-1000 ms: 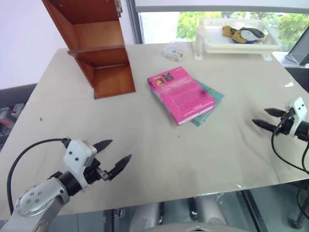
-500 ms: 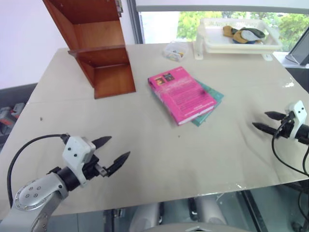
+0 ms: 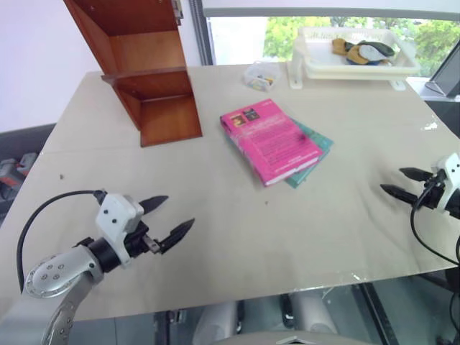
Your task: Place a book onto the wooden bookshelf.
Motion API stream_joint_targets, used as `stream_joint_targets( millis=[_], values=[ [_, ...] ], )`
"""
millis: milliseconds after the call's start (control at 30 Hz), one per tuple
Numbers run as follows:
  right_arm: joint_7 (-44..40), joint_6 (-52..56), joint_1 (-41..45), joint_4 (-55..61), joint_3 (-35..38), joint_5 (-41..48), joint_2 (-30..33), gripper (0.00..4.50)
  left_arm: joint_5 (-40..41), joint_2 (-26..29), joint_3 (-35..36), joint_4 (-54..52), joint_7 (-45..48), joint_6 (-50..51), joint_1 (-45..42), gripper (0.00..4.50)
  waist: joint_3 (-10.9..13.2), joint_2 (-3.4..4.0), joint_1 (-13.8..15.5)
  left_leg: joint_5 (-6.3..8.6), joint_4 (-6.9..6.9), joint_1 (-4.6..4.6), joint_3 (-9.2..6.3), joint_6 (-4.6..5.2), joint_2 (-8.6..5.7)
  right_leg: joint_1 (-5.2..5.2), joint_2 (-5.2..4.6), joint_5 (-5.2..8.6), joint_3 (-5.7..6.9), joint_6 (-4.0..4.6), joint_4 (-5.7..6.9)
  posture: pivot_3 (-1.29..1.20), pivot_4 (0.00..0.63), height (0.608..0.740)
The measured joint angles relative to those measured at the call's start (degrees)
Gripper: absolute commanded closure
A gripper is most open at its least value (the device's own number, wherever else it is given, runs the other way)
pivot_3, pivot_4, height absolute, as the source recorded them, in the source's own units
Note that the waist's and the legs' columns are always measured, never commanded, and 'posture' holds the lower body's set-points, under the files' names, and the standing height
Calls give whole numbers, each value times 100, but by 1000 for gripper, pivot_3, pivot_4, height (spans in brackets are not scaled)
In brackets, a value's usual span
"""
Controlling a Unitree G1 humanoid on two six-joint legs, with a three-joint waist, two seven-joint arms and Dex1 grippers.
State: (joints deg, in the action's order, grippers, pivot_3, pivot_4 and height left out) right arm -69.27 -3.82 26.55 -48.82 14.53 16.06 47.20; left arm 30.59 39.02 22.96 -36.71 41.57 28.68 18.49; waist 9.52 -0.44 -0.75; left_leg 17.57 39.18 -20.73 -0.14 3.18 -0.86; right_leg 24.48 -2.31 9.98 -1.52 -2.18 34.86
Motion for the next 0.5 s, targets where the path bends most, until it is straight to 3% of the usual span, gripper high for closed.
stream_joint_targets(
  millis=[200, 367, 500],
  values=[
    [-60, 144, -320, 620, 124, 262, 1, 0, 63, -146, -198, 511, -162, 173, -673, 15, -1, 3, 19, 0, 0, -1, -5, 0, 0, 0, 1, -1, 6, -2, 2, 0, 150, 740],
    [-256, 419, -759, 1284, 246, 528, 67, 0, 554, -939, -748, 1057, -697, 799, -1650, 15, -2, 1, 34, 0, 2, -4, -6, -1, -5, -1, -4, -15, 7, -24, 1, 0, 150, 740],
    [-931, 1314, -1600, 2730, 541, 1465, 183, 0, 908, -1387, -1195, 1859, -921, 1536, -2666, 15, -6, 13, 110, 0, 2, -5, -24, -1, -7, -1, -2, -15, 19, -23, 7, 0, 150, 740]
  ],
)
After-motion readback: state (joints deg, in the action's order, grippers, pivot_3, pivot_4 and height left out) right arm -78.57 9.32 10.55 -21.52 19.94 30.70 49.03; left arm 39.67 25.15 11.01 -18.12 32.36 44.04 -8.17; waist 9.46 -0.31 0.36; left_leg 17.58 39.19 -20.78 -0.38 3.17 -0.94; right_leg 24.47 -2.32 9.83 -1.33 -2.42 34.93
